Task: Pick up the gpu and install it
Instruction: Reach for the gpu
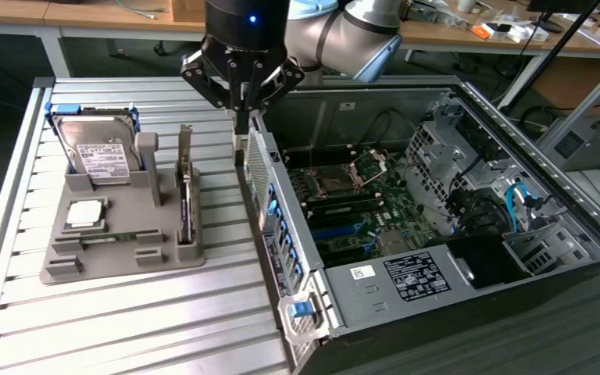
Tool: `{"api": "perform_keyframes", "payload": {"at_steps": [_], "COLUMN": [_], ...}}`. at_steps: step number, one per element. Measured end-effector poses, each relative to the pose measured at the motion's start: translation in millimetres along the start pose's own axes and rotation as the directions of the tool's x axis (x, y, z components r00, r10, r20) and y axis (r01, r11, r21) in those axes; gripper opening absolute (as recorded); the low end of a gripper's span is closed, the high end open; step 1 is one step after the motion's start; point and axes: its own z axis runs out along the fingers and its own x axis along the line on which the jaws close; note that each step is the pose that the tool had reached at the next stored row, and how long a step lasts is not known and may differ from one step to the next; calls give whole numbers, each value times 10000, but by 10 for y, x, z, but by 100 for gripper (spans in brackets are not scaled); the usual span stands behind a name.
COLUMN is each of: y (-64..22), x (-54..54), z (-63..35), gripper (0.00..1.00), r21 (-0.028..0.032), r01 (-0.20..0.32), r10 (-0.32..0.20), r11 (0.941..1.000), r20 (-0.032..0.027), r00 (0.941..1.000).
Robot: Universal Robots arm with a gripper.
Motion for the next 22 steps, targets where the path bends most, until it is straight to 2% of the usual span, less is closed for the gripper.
{"api": "perform_keyframes", "payload": {"at_steps": [22], "y": [-11], "x": [144], "z": [-4], "gripper": [11], "r21": [0], "r01": [0], "r10": [0], "r11": [10000], "r20": [0], "r00": [10000]}}
